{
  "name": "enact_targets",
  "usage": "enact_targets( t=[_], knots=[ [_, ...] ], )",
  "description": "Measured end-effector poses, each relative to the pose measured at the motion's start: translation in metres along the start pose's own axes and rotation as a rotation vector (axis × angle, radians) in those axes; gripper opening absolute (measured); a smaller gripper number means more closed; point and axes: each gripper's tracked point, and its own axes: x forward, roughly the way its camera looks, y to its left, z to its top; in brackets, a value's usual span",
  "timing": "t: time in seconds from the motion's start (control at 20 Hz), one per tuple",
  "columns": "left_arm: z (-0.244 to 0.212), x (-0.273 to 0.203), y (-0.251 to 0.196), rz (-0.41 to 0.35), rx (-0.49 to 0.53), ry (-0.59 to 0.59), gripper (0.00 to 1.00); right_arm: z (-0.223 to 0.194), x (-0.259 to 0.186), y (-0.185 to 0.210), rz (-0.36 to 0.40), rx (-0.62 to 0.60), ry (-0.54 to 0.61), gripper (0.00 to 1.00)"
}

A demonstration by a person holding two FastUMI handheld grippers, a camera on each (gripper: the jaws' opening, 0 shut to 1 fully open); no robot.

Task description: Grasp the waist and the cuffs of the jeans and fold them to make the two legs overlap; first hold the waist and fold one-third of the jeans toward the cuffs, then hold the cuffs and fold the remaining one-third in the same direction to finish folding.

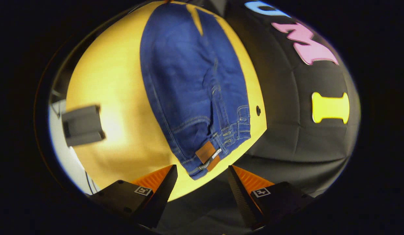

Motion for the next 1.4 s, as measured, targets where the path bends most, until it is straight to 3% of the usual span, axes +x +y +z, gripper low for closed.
enact_targets(
  t=[0.15, 0.2, 0.35, 0.45, 0.6, 0.65, 0.75, 0.8, 0.9, 1.05, 1.2, 1.4],
  knots=[
    [0.0, 0.001, 0.0, -0.011, -0.007, 0.007, 0.06, 0.004, 0.022, 0.014, 0.047, -0.123, 0.001, 0.95],
    [0.0, 0.001, 0.0, -0.016, -0.009, 0.009, 0.06, 0.01, 0.024, 0.011, 0.03, -0.158, -0.023, 0.94],
    [0.001, 0.001, 0.0, -0.024, -0.01, 0.009, 0.06, 0.01, 0.031, 0.009, 0.023, -0.148, -0.028, 0.89],
    [0.001, 0.002, 0.0, -0.023, -0.012, 0.007, 0.06, 0.01, 0.034, 0.019, 0.057, -0.153, -0.023, 0.89],
    [0.003, 0.002, 0.0, -0.01, -0.02, 0.002, 0.06, 0.013, 0.036, 0.026, 0.067, -0.191, -0.025, 0.49],
    [0.002, 0.002, 0.0, -0.006, -0.022, -0.001, 0.06, 0.013, 0.036, 0.026, 0.056, -0.175, -0.026, 0.47],
    [0.002, 0.003, 0.001, 0.0, -0.028, -0.002, 0.06, 0.013, 0.04, 0.025, 0.046, -0.109, -0.007, 0.28],
    [0.003, 0.003, 0.0, 0.002, -0.031, -0.001, 0.06, 0.014, 0.041, 0.023, 0.037, -0.076, -0.007, 0.26],
    [0.004, 0.002, 0.0, 0.006, -0.04, 0.0, 0.06, 0.016, 0.043, 0.02, 0.029, -0.05, 0.0, 0.08],
    [0.006, 0.002, 0.0, 0.003, -0.046, 0.005, 0.06, 0.016, 0.043, 0.02, 0.057, 0.002, 0.017, 0.05],
    [0.009, 0.002, 0.0, -0.027, -0.106, -0.004, 0.06, 0.019, 0.035, 0.012, 0.066, -0.019, 0.023, 0.05],
    [0.023, -0.02, 0.004, -0.084, -0.178, -0.058, 0.06, 0.03, 0.007, -0.026, 0.021, 0.103, -0.008, 0.05]
  ],
)
